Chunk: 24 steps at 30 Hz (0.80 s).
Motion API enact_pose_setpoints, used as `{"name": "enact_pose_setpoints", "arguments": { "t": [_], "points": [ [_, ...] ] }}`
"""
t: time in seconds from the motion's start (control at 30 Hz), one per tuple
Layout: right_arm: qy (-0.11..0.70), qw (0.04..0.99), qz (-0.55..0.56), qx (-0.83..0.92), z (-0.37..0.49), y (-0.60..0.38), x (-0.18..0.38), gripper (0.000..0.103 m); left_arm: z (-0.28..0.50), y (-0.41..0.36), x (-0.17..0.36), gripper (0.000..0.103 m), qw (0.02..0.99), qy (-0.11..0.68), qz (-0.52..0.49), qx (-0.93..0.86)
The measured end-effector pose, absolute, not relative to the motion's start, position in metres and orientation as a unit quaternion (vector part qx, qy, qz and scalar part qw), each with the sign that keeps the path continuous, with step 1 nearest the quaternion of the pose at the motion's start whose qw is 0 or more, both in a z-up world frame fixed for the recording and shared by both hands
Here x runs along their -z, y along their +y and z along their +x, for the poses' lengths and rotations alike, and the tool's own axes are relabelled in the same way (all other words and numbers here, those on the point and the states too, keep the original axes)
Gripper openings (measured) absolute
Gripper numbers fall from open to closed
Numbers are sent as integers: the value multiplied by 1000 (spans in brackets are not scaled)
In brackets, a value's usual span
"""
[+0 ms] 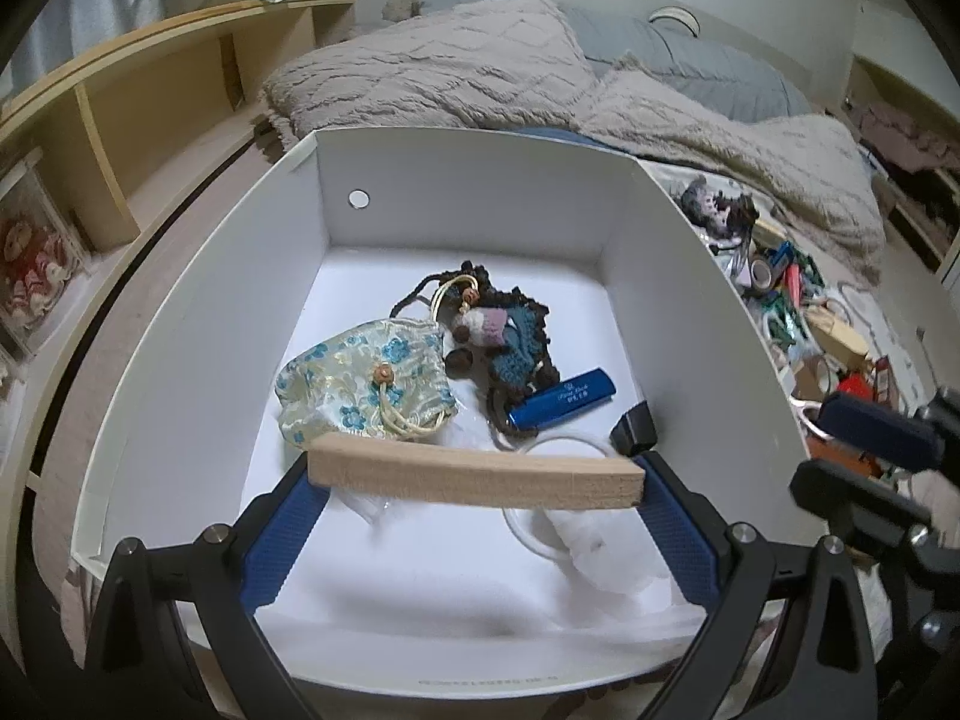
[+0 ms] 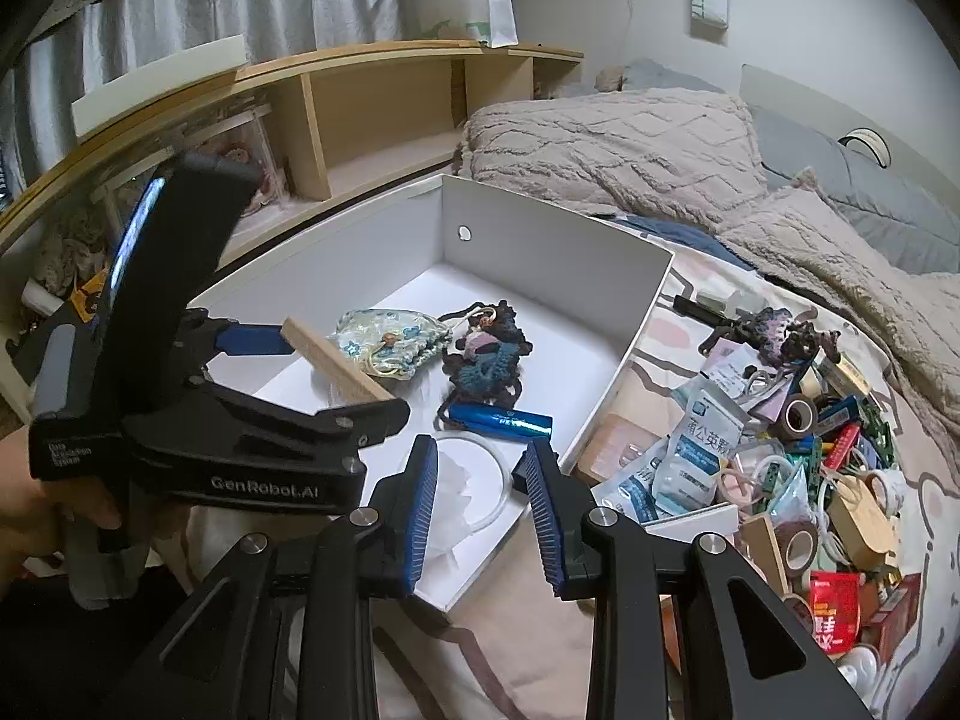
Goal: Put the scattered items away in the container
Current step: 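Open the left tool to drop the wooden stick into the white box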
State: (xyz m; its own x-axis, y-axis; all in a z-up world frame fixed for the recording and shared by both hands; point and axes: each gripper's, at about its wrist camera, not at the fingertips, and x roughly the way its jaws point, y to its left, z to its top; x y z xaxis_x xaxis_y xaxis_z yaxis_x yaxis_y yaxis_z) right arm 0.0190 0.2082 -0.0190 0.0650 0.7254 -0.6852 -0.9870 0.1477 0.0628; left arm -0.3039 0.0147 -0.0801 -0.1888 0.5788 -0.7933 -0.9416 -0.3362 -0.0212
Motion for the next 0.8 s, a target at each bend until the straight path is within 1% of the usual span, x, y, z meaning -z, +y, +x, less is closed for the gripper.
{"name": "enact_pose_setpoints", "arguments": {
  "t": [0.07, 0.5, 0.67, 0.8],
  "points": [
    [299, 696, -219, -615, 19, 207, 19, 31, -303, 15, 81, 103, 521, 250, -365, -729],
    [301, 695, -223, -613, 18, 207, 21, 31, -300, 15, 79, 103, 526, 250, -368, -725],
    [301, 698, -217, -612, 21, 204, 18, 31, -303, 12, 74, 103, 528, 234, -372, -727],
    [299, 705, -207, -609, 25, 200, 13, 31, -306, 6, 62, 103, 526, 204, -363, -741]
  ]
}}
